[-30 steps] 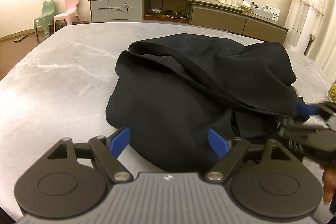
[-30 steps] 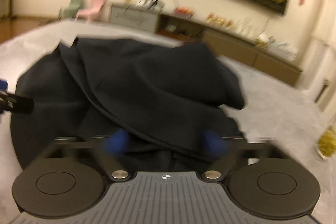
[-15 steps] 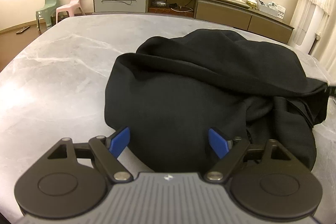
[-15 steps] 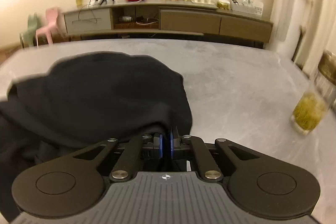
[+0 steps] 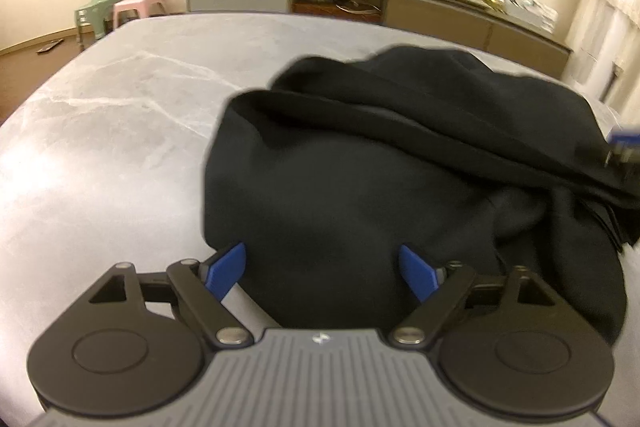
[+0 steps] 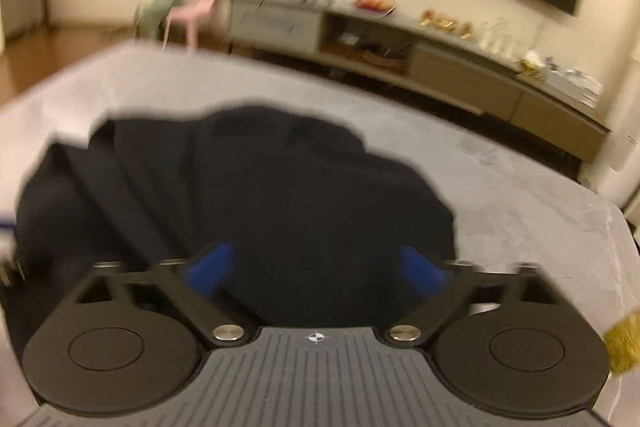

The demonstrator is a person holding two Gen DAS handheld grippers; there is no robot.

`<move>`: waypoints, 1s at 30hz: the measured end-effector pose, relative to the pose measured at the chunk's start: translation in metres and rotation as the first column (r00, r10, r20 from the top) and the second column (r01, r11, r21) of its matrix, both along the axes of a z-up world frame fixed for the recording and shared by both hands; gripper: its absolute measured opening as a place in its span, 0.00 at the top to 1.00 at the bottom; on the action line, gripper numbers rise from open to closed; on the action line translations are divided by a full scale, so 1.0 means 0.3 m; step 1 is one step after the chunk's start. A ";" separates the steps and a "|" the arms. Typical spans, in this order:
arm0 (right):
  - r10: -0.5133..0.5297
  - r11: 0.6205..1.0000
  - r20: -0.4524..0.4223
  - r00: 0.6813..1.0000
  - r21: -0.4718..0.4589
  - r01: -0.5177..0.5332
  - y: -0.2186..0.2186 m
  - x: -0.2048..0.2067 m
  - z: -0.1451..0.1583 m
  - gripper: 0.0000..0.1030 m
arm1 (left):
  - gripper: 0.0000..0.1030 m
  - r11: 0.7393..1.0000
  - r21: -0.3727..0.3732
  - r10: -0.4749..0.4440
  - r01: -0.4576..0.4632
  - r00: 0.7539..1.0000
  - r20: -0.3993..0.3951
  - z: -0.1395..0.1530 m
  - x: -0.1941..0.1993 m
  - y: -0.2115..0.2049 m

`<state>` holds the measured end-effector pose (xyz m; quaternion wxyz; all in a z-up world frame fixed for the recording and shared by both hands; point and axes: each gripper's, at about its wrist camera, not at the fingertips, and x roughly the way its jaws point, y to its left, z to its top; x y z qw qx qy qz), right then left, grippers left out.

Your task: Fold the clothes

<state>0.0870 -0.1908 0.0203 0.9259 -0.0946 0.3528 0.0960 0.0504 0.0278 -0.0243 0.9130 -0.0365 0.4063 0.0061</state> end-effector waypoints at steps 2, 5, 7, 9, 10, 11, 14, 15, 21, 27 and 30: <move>-0.017 0.999 -0.027 0.999 0.034 0.018 -0.028 0.007 -0.022 0.75 | 0.10 0.999 0.000 0.039 -0.039 0.999 0.014 0.011 0.032 0.038; -0.040 0.998 0.038 0.998 0.053 0.038 -0.065 -0.011 0.027 0.86 | 0.07 0.996 0.031 0.081 -0.082 0.995 0.056 0.040 0.071 0.067; -0.062 0.996 0.075 0.995 0.068 0.057 -0.090 -0.017 0.058 0.91 | 0.06 0.992 0.052 0.107 -0.111 0.991 0.085 0.059 0.096 0.085; -0.069 0.994 0.078 0.995 0.086 0.062 -0.098 -0.016 0.060 0.95 | 0.04 0.993 0.060 0.099 -0.104 0.992 0.075 0.048 0.117 0.075; -0.071 0.993 0.077 0.995 0.096 0.063 -0.102 -0.016 0.058 0.97 | 0.05 0.994 0.056 0.086 -0.089 0.995 0.057 0.034 0.130 0.064; -0.071 0.992 0.071 0.995 0.110 0.063 -0.108 -0.012 0.055 0.98 | 0.15 0.996 0.051 0.072 -0.074 0.997 0.039 0.019 0.143 0.054; -0.084 0.960 0.049 0.995 0.272 0.068 -0.176 0.023 0.061 0.99 | 1.00 0.998 0.059 0.014 -0.017 0.998 0.058 0.016 0.175 0.030; -0.103 0.930 0.082 0.991 0.362 0.066 -0.222 0.021 0.098 1.00 | 0.99 0.998 0.053 0.022 -0.026 0.997 0.074 0.033 0.185 0.038; -0.316 0.776 0.315 0.895 0.629 0.053 -0.530 -0.126 0.326 1.00 | 0.99 0.994 0.014 0.091 -0.108 0.894 0.438 0.402 0.141 0.164; -0.352 0.855 0.004 0.936 0.407 0.320 -0.505 0.030 0.094 0.97 | 0.84 0.989 0.138 -0.066 0.043 0.984 0.167 0.225 0.195 0.084; -0.254 0.896 0.022 0.967 0.383 0.226 -0.429 0.013 0.107 0.30 | 0.50 0.992 0.126 -0.047 0.030 0.991 0.129 0.149 0.150 0.096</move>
